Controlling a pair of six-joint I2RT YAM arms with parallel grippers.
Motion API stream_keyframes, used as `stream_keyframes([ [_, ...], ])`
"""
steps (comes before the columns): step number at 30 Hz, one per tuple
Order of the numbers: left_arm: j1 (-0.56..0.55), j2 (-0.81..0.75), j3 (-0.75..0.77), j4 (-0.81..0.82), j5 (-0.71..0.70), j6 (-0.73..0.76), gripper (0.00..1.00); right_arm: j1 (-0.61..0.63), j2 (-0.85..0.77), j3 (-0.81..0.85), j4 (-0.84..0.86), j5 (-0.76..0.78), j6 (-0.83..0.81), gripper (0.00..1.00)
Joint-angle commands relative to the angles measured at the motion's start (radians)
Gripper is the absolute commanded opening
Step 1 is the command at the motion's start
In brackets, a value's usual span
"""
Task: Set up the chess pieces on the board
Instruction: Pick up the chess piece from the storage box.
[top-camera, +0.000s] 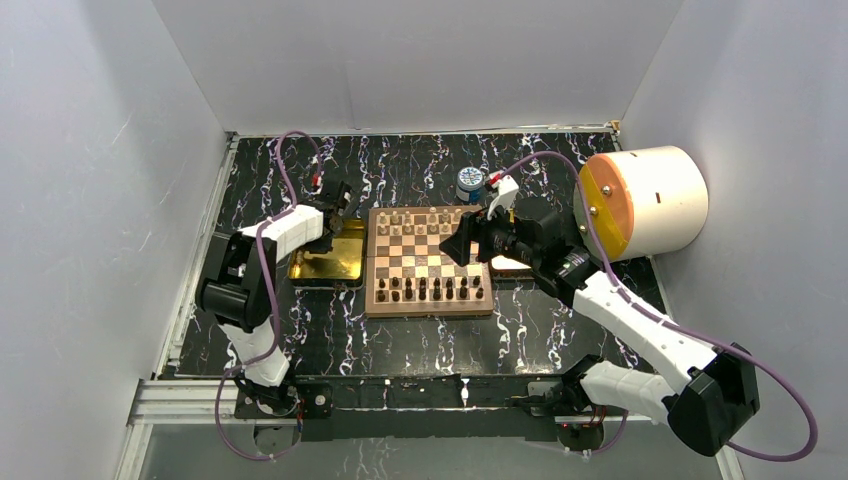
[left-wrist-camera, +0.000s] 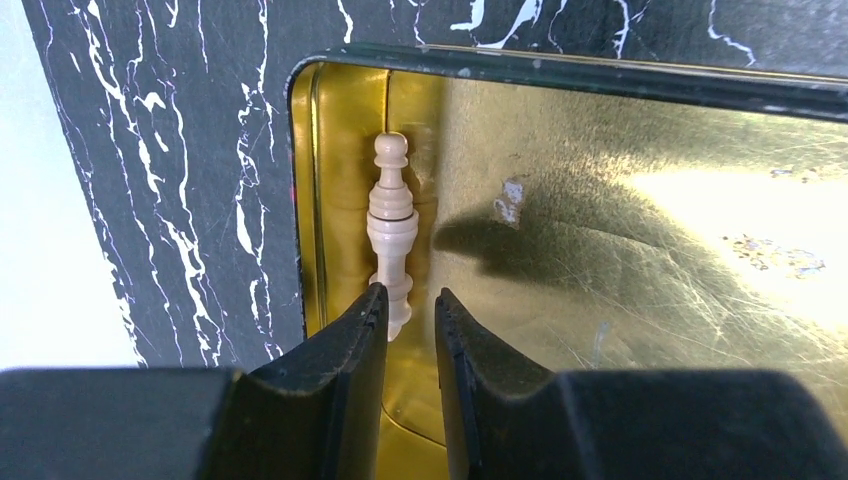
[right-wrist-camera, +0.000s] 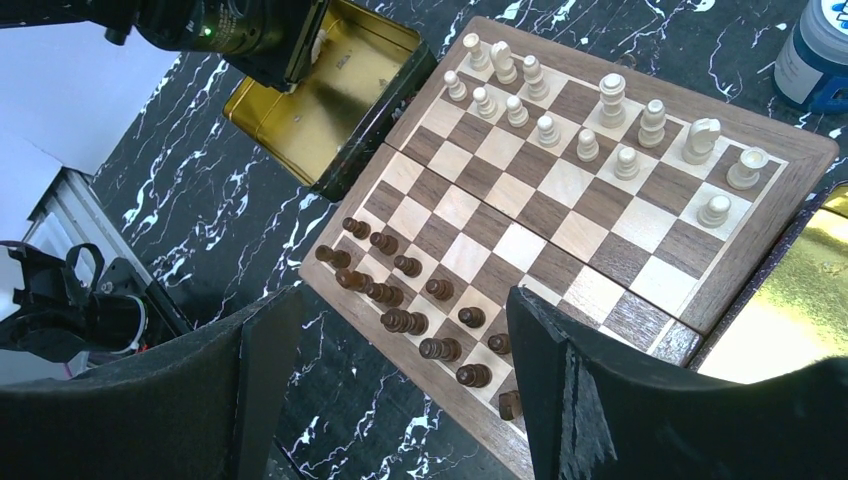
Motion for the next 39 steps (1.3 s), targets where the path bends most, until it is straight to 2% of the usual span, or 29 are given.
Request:
stream_keyframes([
  [1,0.004,0.006,0.025,-0.013,-0.066,0.006,0.22,-0.002,-0.041,-0.007,0.053,0.018,-0.016,0.83],
  [28,0.004,0.063,0.023,-0.026,-0.066,-0.011,0.22,-0.002,-0.045,-0.034,0.085,0.017,-0.013,0.83],
  [39,0.004,0.072,0.054,-0.054,0.044,-0.024,0.18,-0.003,-0.039,-0.041,0.094,0.019,-0.017,0.83],
])
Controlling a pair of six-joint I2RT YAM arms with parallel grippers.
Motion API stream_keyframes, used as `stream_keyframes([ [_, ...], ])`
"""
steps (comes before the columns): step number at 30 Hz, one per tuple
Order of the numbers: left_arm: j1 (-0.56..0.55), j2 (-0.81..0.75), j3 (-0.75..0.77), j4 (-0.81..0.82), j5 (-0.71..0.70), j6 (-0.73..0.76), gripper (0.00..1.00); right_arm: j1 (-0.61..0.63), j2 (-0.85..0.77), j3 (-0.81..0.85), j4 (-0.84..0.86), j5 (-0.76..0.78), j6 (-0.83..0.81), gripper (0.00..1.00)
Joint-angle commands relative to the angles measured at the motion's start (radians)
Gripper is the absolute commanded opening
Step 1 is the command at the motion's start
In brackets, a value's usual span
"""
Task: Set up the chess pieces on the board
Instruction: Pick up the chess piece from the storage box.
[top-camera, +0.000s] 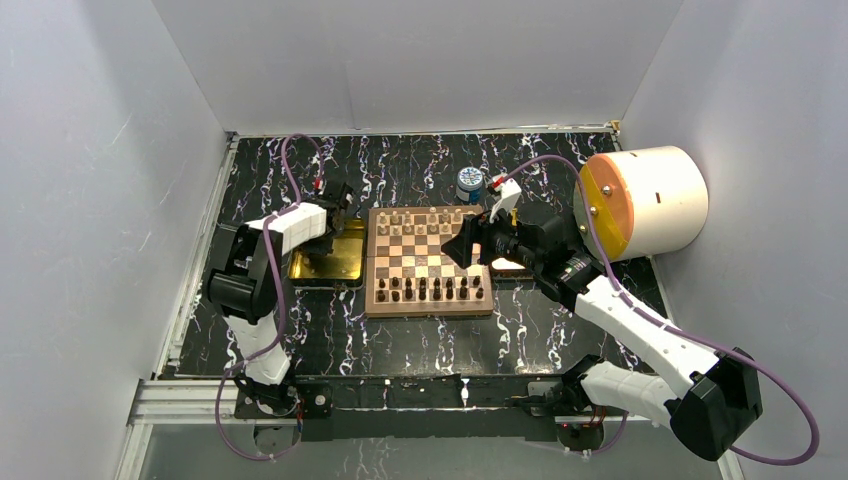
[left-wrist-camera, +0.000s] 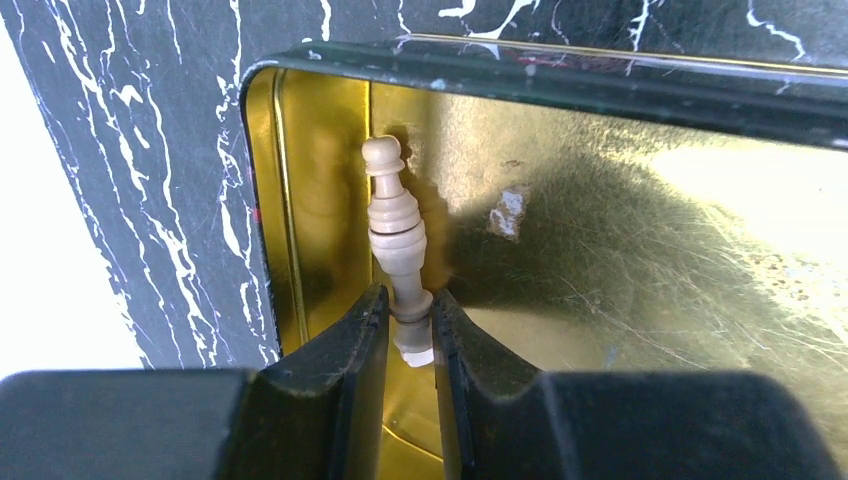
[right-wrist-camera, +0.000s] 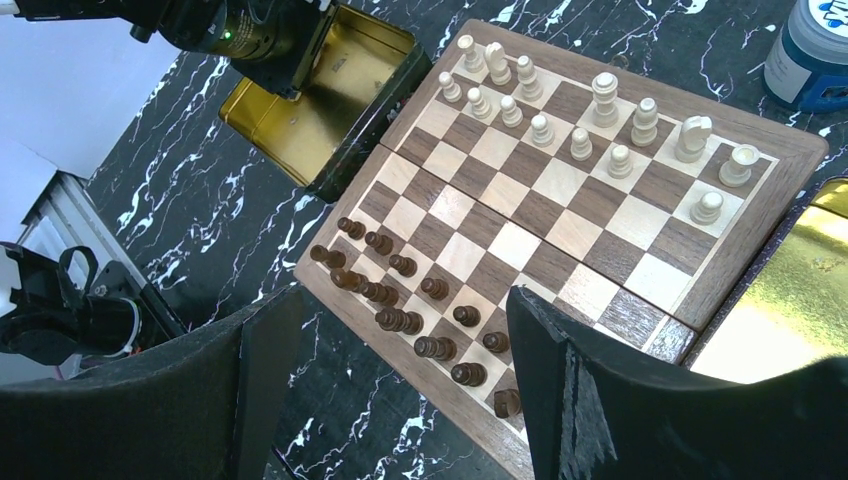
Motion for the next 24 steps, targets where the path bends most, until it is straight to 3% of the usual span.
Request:
stream_keyframes([
  [1,0.004,-0.001,0.037,-0.033,0.074,-0.022,0.18,-0.001,-0.009,-0.007,0.073,0.009,-0.016,0.83],
  [5,0.004,-0.018,0.047,-0.047,0.123,-0.034,0.18,-0.002,0.000,-0.009,0.077,0.009,-0.016,0.83],
  [16,0.004,-0.049,0.032,-0.032,0.194,-0.087,0.33,-0.002,-0.005,-0.012,0.078,0.001,-0.006,0.84],
  [24,0.004,-0.052,0.019,-0.030,0.214,-0.105,0.33,-0.002,0.005,0.004,0.065,-0.004,-0.018,0.84],
])
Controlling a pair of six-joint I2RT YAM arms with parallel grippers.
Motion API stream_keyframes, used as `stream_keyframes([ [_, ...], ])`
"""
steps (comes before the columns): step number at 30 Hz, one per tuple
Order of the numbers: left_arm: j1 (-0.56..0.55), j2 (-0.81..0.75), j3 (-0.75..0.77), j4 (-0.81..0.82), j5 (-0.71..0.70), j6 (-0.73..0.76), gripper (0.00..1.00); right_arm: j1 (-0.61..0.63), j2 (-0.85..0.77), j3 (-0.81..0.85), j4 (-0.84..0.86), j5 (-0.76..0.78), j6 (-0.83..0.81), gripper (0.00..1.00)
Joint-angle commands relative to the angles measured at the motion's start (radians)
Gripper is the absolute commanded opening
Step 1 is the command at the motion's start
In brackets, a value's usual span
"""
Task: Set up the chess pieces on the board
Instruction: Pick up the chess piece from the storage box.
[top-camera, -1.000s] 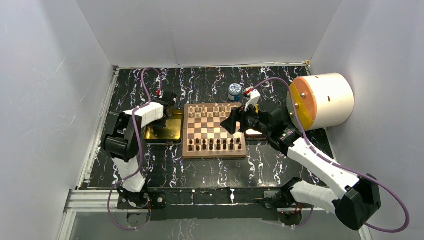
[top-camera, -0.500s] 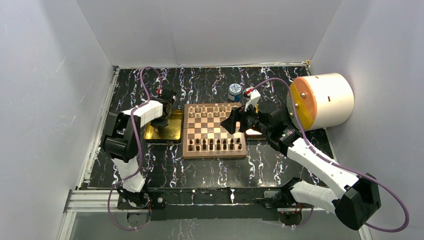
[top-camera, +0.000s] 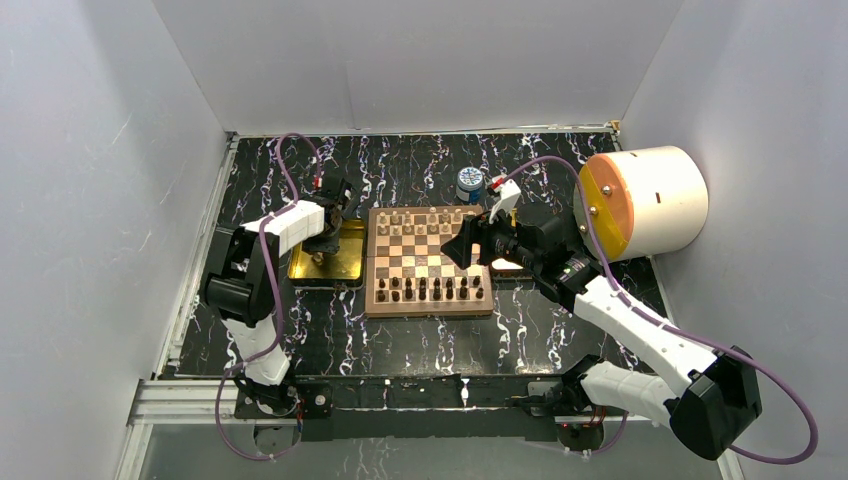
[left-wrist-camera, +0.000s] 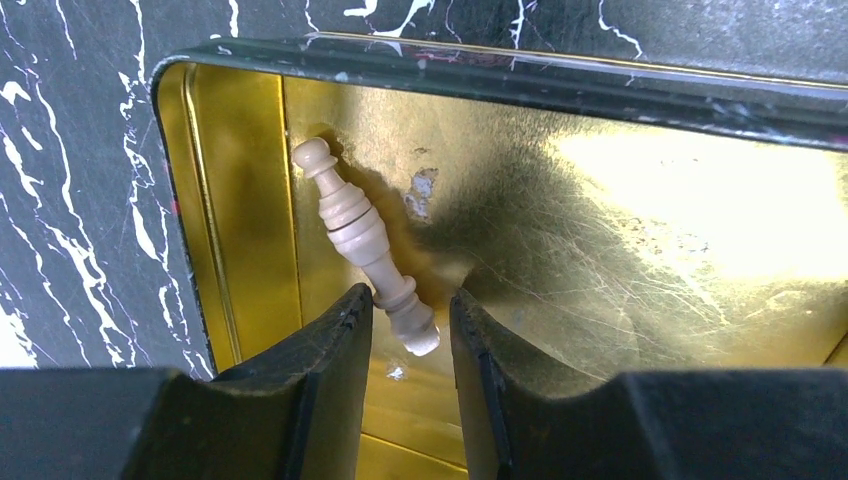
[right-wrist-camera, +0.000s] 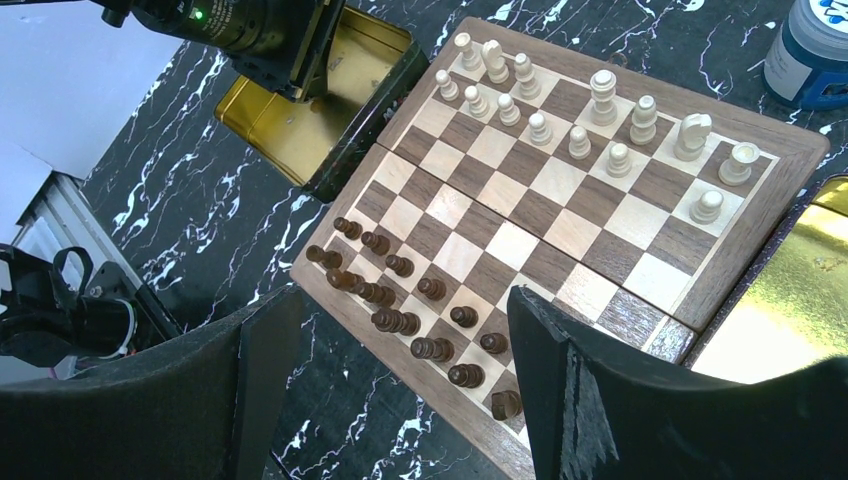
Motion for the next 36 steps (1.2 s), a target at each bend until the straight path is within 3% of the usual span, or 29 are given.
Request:
stream_keyframes([
  [1,0.004,-0.029,-0.005,-0.010,0.060,-0.035,0.33,-0.002,0.002,0.020,0.043,-0.004,-0.021,0.84],
  [11,0.003,-0.046,-0.017,0.000,0.114,-0.059,0.34,-0.002,0.015,0.035,0.044,-0.007,-0.022,0.84],
  [20,0.006,-0.049,-0.024,-0.025,0.037,-0.102,0.33,-0.003,0.024,0.045,0.042,-0.016,-0.022,0.83],
  [27,0.018,-0.063,-0.038,-0.031,0.083,-0.164,0.38,-0.003,0.024,0.032,0.048,-0.027,-0.014,0.83],
  [36,0.025,-0.067,-0.037,-0.026,0.126,-0.199,0.27,-0.002,0.013,0.025,0.051,-0.022,-0.013,0.83],
])
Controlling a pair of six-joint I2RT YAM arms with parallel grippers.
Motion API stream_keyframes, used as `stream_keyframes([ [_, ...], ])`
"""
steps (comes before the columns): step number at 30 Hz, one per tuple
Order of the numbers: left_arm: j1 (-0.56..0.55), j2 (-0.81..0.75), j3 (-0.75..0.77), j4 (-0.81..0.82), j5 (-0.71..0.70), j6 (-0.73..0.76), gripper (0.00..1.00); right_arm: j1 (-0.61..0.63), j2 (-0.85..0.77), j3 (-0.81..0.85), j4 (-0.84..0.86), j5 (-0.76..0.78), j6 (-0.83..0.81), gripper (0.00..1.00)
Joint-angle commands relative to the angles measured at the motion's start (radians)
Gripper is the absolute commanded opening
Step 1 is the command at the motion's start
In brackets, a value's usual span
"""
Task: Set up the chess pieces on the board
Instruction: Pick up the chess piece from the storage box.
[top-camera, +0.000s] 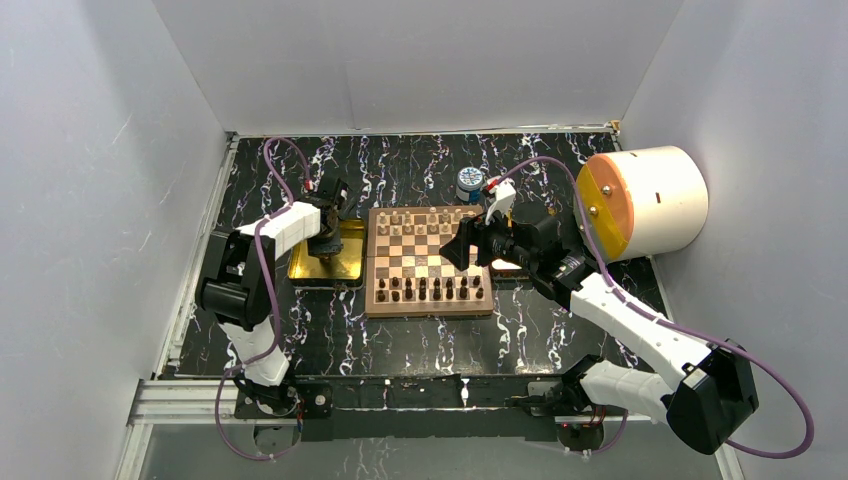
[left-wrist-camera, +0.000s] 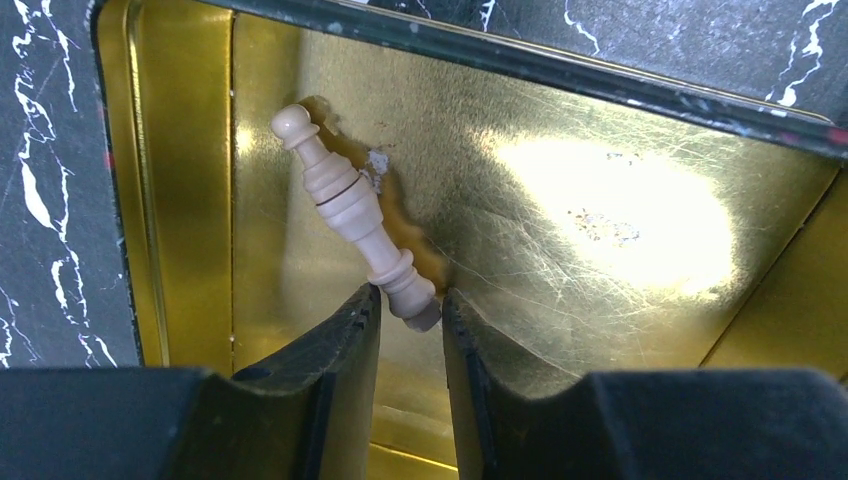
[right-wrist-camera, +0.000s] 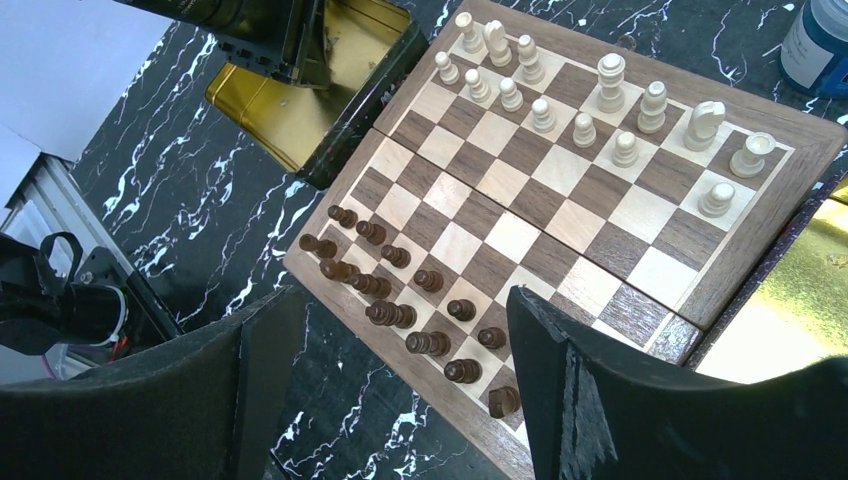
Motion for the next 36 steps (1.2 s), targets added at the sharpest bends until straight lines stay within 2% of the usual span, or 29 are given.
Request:
stream_keyframes([
  [1,0.007,-0.035,-0.015,-0.032,0.034,-0.034,0.27,-0.002,-0.018,0.022,0.054,-0.006,0.004,0.83],
  [7,0.007,-0.035,-0.024,-0.008,0.121,-0.032,0.28,-0.002,-0.013,0.020,0.059,-0.019,0.011,0.83],
  [19,0.037,-0.080,-0.066,-0.030,0.082,-0.070,0.34,-0.002,-0.015,0.021,0.057,-0.014,0.011,0.83],
  [31,0.055,-0.046,-0.019,-0.005,0.108,-0.078,0.31,-0.002,-0.002,0.017,0.066,-0.027,0.019,0.83],
  [36,0.059,-0.038,-0.009,0.009,0.095,-0.088,0.36,-0.001,-0.006,0.008,0.068,-0.024,0.017,0.83],
])
